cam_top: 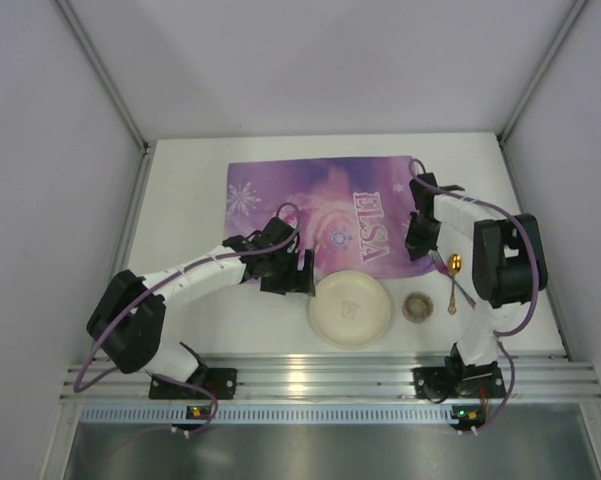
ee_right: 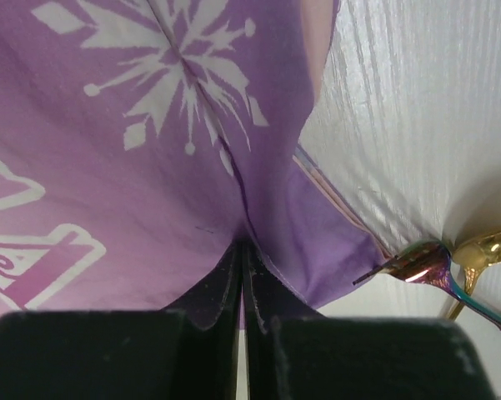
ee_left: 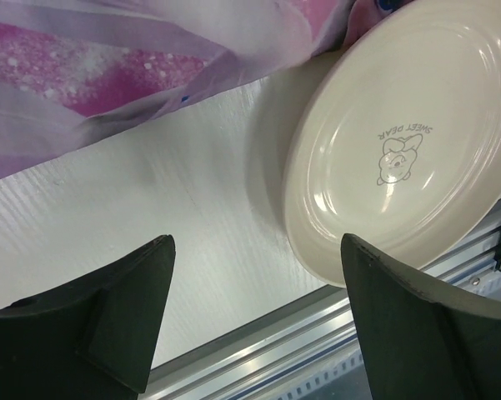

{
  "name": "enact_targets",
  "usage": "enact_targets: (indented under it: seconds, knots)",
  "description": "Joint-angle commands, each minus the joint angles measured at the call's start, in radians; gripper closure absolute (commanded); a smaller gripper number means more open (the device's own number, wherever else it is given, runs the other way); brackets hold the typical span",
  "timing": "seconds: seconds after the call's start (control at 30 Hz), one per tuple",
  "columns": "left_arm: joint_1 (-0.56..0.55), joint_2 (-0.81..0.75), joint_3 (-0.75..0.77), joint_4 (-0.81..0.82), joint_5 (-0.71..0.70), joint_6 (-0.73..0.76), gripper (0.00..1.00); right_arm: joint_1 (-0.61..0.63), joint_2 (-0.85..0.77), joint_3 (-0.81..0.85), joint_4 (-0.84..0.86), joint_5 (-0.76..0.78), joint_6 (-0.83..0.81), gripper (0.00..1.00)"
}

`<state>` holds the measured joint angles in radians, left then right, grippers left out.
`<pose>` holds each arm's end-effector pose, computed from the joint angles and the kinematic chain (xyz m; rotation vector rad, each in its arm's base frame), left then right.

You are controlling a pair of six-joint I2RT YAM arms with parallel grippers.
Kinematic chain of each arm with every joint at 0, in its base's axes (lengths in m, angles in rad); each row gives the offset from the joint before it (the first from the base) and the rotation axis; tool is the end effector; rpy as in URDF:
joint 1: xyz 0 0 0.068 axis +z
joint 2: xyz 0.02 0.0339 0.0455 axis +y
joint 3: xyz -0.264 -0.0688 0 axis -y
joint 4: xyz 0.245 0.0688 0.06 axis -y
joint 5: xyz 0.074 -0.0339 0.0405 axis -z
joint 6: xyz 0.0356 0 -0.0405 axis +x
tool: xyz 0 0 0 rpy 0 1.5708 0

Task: Set the dinner table for one person

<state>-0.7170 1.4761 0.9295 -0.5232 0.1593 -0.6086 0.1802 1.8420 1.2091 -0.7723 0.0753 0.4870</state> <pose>0.2133 -0.1935 0.2045 0.2072 2.7714 -0.6123 0.3368 0.0586 0.1633 0.4615 2.9243 -0.0249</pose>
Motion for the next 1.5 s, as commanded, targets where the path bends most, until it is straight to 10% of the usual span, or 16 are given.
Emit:
enact_targets:
  seconds: [0.0,0.17,0.3,0.4,0.67,0.83,1.27,1.47]
  knots:
    - [-0.002,-0.046,0.019,0.022,-0.029,-0.017,0.15,-0.004,0.017,-0.052,0.019,0.057,0.025,1.0]
    - [-0.002,-0.051,0.019,0.009,-0.047,-0.01,0.15,0.002,-0.044,-0.114,0.005,0.005,0.041,0.97]
    - [-0.002,-0.033,0.023,0.02,-0.043,-0.014,0.15,0.013,-0.182,-0.143,-0.01,-0.02,0.038,0.43]
    - [-0.004,-0.014,0.034,0.022,-0.043,-0.008,0.15,0.013,-0.268,-0.138,-0.054,0.021,0.041,0.3]
    - [-0.004,0.032,0.083,0.022,-0.043,-0.006,0.16,0.012,-0.351,-0.175,-0.048,0.095,0.045,0.46]
    - [-0.004,0.046,0.1,0.02,-0.044,-0.003,0.17,-0.007,-0.278,-0.217,-0.009,0.129,0.041,1.0]
    - [-0.006,0.033,0.08,-0.003,-0.066,0.001,0.17,-0.143,-0.116,-0.191,0.056,0.132,-0.007,1.0]
    - [-0.004,0.03,0.084,-0.018,-0.078,0.007,0.18,-0.173,-0.176,-0.186,0.07,0.098,-0.024,0.73]
